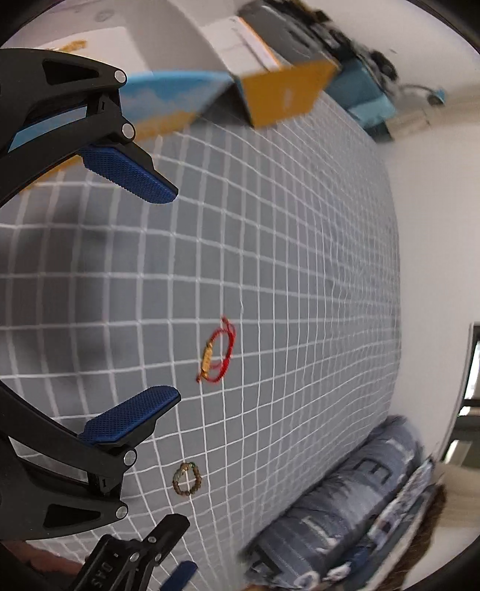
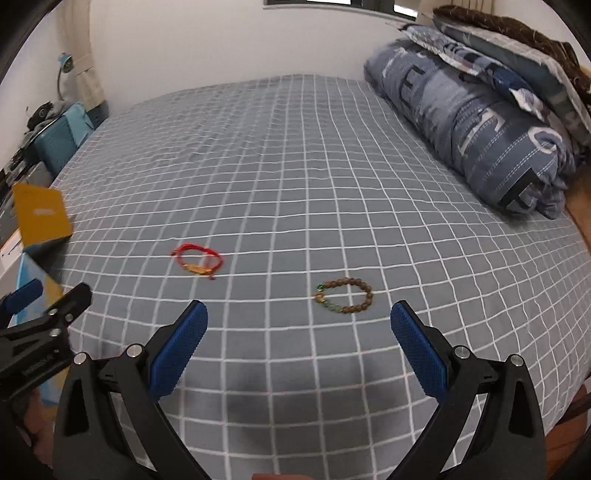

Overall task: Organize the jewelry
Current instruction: 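Move both open tools back over the bed toward the last two bracelets, then grasp the red tagged string bracelet with the left tool while the right tool grasps the wooden bead bracelet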

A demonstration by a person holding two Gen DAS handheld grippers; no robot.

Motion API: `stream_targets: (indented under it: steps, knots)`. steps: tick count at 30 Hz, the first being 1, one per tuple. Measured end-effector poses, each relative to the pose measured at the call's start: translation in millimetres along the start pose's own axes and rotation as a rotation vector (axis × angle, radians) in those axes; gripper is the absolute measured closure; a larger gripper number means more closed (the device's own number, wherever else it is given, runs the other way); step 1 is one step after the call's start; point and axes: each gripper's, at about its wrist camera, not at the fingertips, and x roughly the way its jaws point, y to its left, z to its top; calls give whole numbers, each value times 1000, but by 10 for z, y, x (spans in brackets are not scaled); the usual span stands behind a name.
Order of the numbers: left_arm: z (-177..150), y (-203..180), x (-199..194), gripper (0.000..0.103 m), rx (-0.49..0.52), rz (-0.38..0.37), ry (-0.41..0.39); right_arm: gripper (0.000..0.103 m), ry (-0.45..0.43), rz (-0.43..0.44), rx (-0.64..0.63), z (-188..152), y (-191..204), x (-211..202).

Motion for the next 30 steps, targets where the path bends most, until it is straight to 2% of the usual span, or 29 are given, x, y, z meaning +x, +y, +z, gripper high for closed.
stream_targets:
  steps: [8, 15, 26, 30]
  knots:
    - [270, -454, 740, 6, 77, 1, 74, 8, 91, -28, -15, 127, -240, 689]
    - [380, -480, 1228, 6, 24, -41, 118, 8, 138, -24, -12, 138, -380, 1078]
    - [371, -582, 1655, 6, 7, -60, 138, 8, 176, -5, -11, 218, -494, 1435]
    - [351, -632, 1803, 6, 17, -67, 172, 8, 197, -1, -12, 174, -538, 1510]
